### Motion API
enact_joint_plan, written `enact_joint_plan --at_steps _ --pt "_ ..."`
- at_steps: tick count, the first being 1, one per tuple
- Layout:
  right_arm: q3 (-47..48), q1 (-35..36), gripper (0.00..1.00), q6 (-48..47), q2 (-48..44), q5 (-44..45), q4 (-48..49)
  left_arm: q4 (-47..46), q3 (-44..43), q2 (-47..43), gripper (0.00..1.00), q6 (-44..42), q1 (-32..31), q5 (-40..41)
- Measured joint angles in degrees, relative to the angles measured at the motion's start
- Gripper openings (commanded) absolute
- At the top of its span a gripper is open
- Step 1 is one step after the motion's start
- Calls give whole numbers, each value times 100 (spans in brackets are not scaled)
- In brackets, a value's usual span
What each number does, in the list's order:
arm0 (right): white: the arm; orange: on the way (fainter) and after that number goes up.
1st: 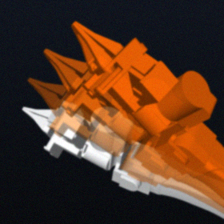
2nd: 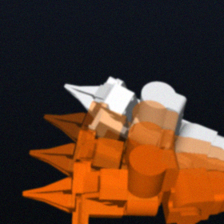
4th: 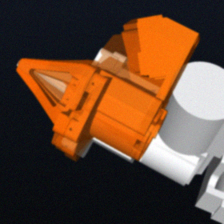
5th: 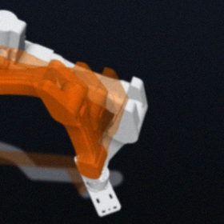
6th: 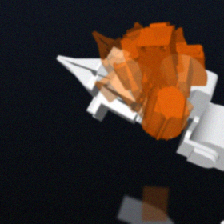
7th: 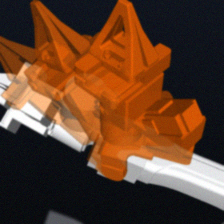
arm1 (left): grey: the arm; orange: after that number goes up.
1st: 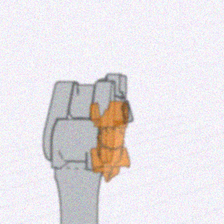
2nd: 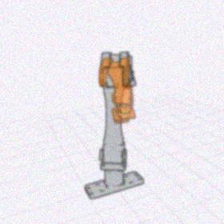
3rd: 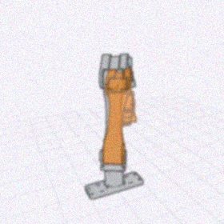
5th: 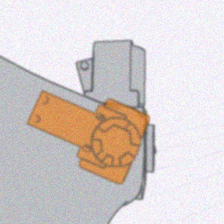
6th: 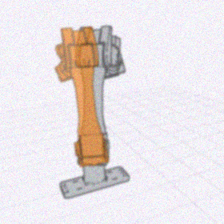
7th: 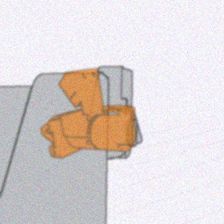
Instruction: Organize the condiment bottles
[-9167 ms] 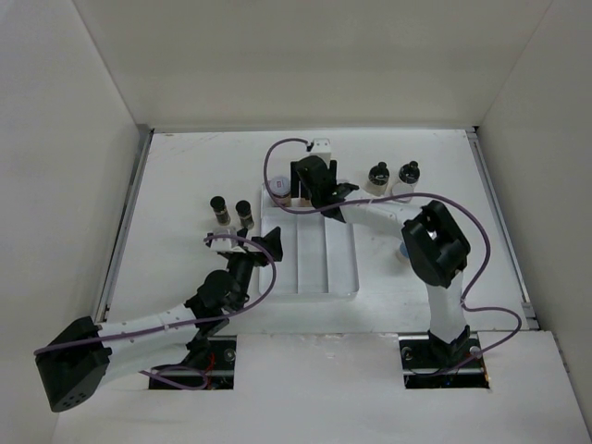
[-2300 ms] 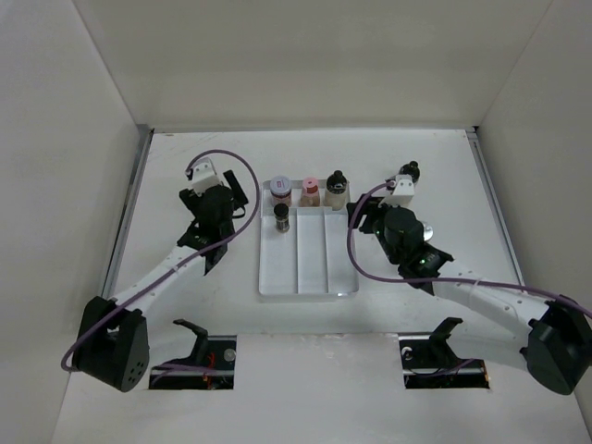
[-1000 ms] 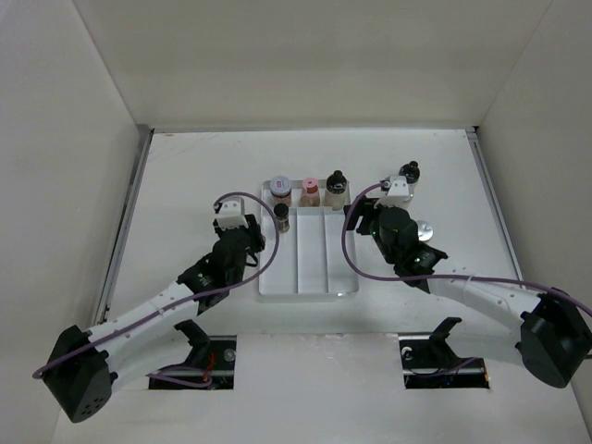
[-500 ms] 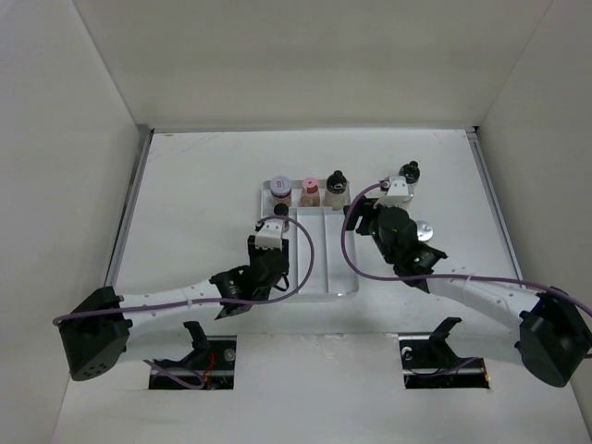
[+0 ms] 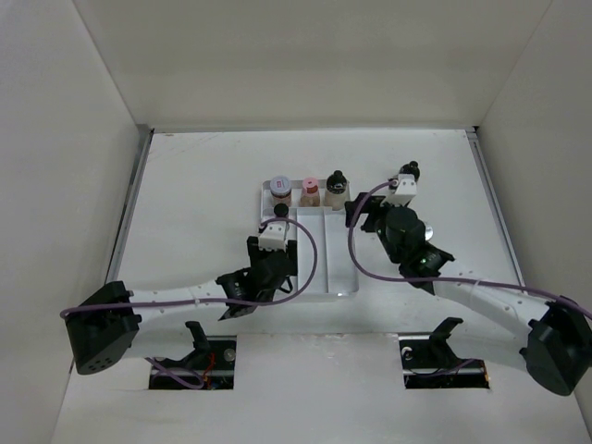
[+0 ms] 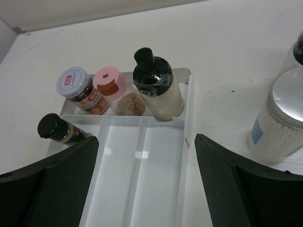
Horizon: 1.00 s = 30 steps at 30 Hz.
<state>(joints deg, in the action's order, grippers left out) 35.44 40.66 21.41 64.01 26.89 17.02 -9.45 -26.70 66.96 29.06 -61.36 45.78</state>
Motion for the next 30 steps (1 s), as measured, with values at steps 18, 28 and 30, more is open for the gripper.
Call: enact_joint_plan --at_steps 18,28,30 --pt "1298 -1897 100 -343 498 603 -1480 -402 487 -1943 100 -149 413 28" --pt "1436 -2227 73 -378 1547 -203 -1947 -1058 2028 -4133 100 -164 1585 146" --pt "1513 -2267 65 -369 1655 -219 -1963 -1108 2131 -4065 100 -164 1626 153"
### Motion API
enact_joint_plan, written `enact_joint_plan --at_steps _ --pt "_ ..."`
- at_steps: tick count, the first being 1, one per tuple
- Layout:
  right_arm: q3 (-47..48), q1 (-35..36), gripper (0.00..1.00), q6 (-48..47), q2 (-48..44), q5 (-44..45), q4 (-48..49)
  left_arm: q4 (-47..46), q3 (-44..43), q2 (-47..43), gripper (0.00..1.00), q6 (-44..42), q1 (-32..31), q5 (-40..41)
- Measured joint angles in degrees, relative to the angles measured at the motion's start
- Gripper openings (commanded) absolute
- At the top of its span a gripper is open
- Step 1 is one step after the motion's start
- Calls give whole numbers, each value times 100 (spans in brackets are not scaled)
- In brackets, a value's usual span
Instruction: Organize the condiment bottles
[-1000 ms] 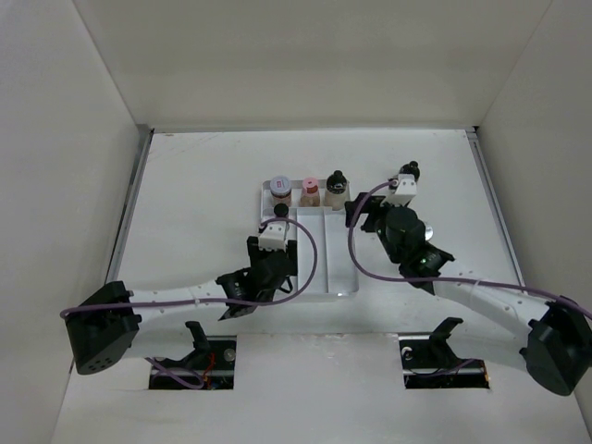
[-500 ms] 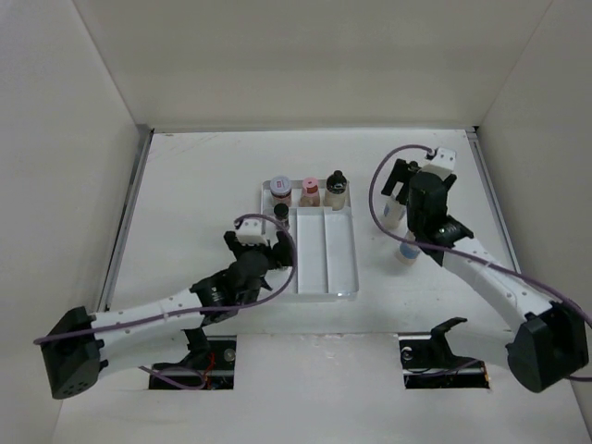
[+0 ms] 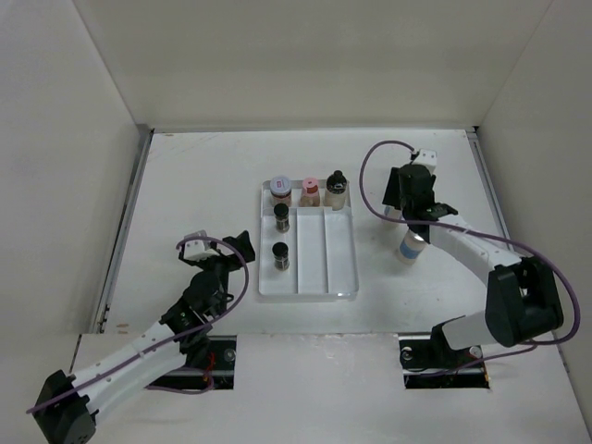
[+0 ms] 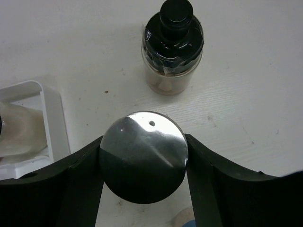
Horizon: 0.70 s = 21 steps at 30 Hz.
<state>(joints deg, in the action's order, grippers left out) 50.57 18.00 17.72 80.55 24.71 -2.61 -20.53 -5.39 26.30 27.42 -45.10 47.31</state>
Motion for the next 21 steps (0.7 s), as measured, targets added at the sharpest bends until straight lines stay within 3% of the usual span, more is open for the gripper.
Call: enact_joint_plan --at_steps 6,14,21 --pt "17 289 58 -140 -319 367 -28 -409 55 520 100 -15 33 2" --pt "17 1945 59 -308 -1611 719 195 -776 170 584 100 -44 170 4" --pt "59 2894 60 -103 -726 595 734 -907 184 634 100 -44 251 2"
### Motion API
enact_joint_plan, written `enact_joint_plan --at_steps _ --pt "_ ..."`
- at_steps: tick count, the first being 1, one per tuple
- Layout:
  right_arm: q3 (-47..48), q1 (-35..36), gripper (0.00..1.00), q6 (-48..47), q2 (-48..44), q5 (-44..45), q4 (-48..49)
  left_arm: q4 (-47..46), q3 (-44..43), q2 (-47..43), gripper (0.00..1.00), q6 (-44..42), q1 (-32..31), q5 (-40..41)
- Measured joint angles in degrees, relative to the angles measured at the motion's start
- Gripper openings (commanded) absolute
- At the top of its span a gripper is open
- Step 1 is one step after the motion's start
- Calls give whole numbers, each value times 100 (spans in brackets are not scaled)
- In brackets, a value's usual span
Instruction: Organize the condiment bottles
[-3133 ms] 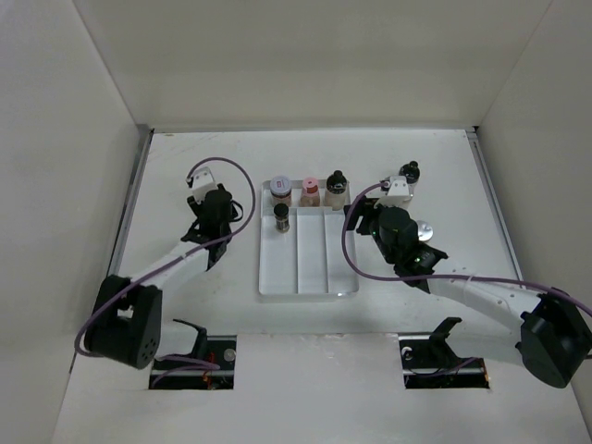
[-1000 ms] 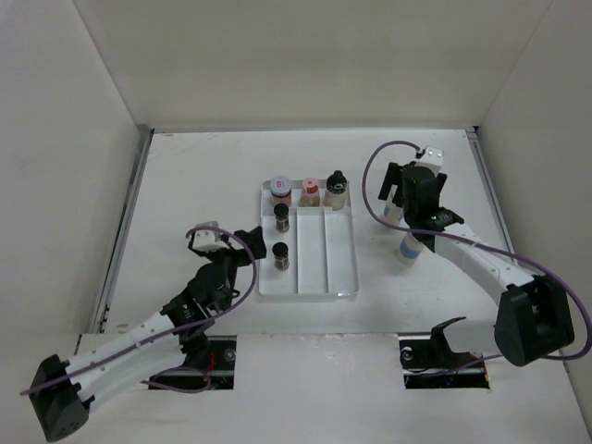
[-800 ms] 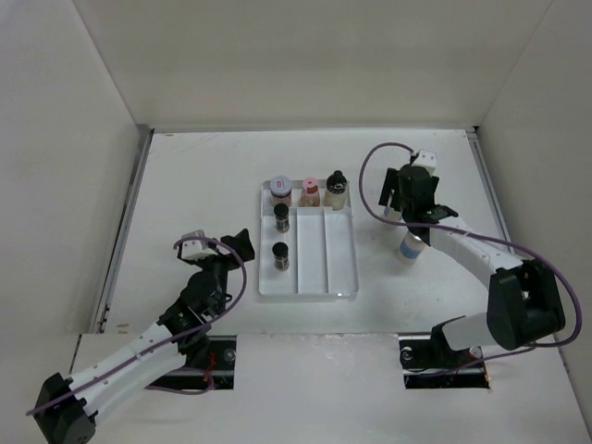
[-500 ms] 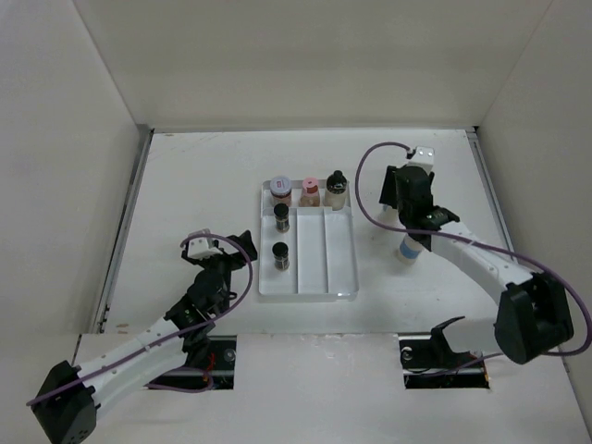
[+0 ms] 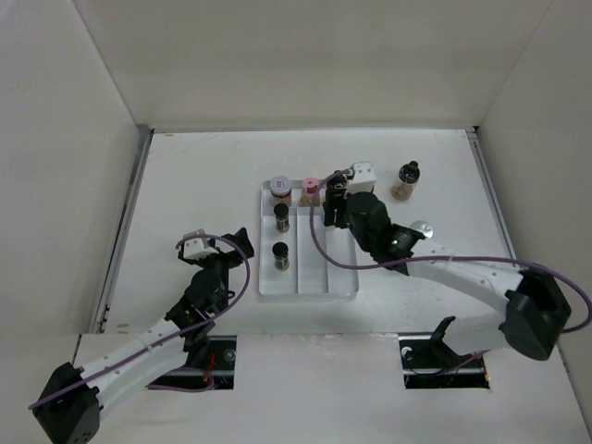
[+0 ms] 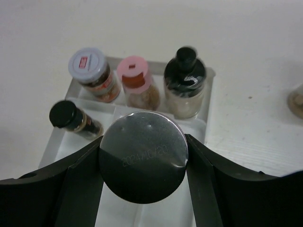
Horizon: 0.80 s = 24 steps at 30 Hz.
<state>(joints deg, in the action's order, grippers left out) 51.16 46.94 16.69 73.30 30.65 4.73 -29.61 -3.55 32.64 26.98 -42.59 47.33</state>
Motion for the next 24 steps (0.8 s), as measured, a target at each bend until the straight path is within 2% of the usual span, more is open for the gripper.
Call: enact_joint_plan --at_steps 5,17,24 --pt "282 348 59 -44 962 35 61 -55 2 52 100 -2 20 -4" --pt "417 413 60 -146 1054 181 129 -149 7 122 100 0 20 -50" --pt "901 409 62 -170 1633 122 302 -184 7 170 100 0 20 -81"
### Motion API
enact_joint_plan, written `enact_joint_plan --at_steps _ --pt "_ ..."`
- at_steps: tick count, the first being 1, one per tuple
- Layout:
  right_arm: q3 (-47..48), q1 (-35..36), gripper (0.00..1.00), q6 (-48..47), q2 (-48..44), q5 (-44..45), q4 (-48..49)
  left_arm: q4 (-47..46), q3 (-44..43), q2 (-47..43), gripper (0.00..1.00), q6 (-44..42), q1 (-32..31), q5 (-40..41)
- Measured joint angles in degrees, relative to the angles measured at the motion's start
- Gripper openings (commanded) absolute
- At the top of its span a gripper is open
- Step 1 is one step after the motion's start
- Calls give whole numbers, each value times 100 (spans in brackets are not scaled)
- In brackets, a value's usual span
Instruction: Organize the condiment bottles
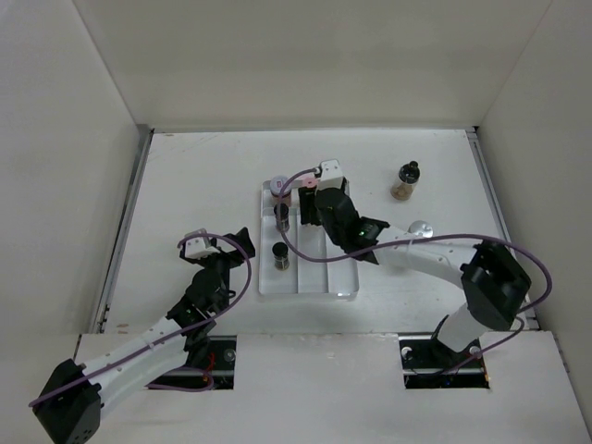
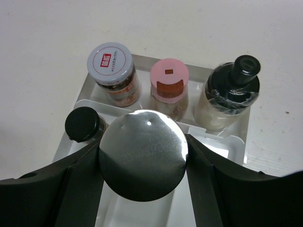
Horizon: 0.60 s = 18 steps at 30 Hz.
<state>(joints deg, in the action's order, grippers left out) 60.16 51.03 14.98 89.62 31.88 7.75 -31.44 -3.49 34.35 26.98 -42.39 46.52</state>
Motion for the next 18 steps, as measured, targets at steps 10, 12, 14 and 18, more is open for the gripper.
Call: enact_joint_plan --at_steps 10,12,14,18 --pt "0 -39 93 44 553 -20 295 -9 0 -11 100 0 -9 -7" --pt "-15 -39 98 44 459 -20 356 -9 2 -11 100 -2 -9 -7" --pt "-144 -39 100 44 164 -20 369 -9 2 -13 100 -2 -9 -9" --pt "-813 -46 100 103 -1193 149 352 -7 4 -70 100 -2 -17 -17"
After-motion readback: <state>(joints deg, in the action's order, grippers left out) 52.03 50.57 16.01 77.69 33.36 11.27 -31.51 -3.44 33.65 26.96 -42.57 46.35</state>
